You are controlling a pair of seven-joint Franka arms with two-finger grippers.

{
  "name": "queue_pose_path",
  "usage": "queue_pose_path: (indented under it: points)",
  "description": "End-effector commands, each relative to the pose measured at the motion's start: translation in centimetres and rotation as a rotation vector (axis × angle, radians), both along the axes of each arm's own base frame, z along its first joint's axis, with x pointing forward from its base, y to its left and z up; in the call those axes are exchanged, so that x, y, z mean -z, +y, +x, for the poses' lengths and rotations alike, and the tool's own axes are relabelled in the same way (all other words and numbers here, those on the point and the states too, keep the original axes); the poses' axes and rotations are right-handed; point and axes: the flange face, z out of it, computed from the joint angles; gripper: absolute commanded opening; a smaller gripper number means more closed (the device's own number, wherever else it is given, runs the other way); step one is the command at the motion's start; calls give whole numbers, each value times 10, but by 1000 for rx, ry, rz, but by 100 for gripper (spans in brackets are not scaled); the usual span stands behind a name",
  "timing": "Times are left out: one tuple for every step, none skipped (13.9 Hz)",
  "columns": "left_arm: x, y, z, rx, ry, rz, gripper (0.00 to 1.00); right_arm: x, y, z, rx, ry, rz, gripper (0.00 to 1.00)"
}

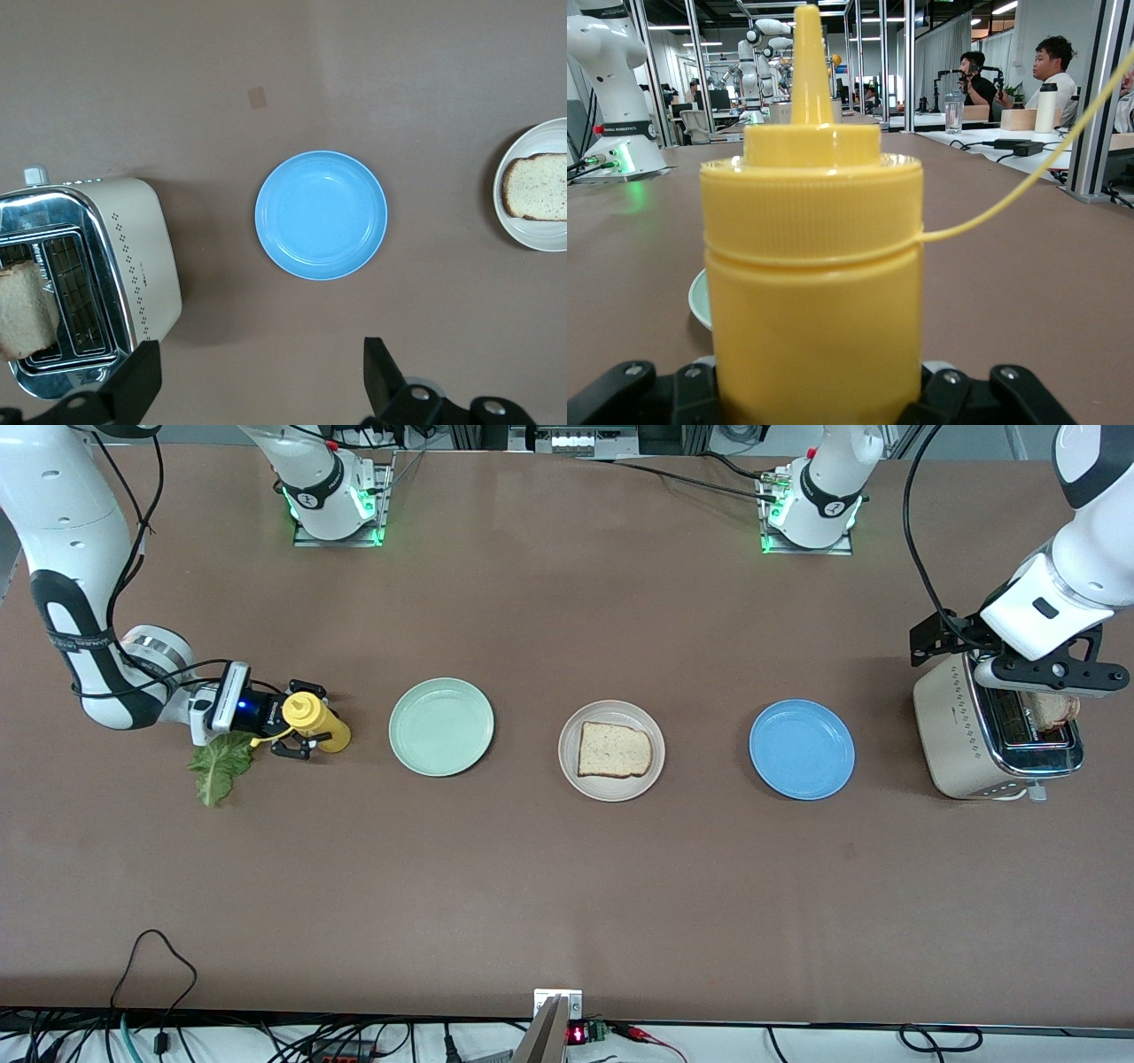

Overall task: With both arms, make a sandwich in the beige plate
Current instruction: 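Return the yellow bottle beside the lettuce and release it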

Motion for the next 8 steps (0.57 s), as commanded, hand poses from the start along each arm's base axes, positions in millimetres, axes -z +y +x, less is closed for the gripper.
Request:
queue_pose_path:
  points:
    - [-4,1,-2,14,4,-14,100,3,-3,5,7,-20,43,68]
    - [-5,1,-2,14,3,-15,100,2,-6,6,9,-21,45,86]
    - [-5,1,-2,14,3,-15,100,2,-13,7,18,-22,42,100]
    - [-4,1,-2,14,4,-14,100,-1,-19,10,25,-21,40,100]
    - [-5,1,-2,14,3,-15,100,-6,-29,15,33,-38,31,100]
    - [-5,1,-2,14,3,-15,100,-7,-37,15,40,-35,26,100]
    - [-5,1,-2,14,3,-15,100,-7,-46,11,45,-8,26,100]
    - [-5,1,-2,14,3,-15,100,-7,-57,8,44,9,17,100]
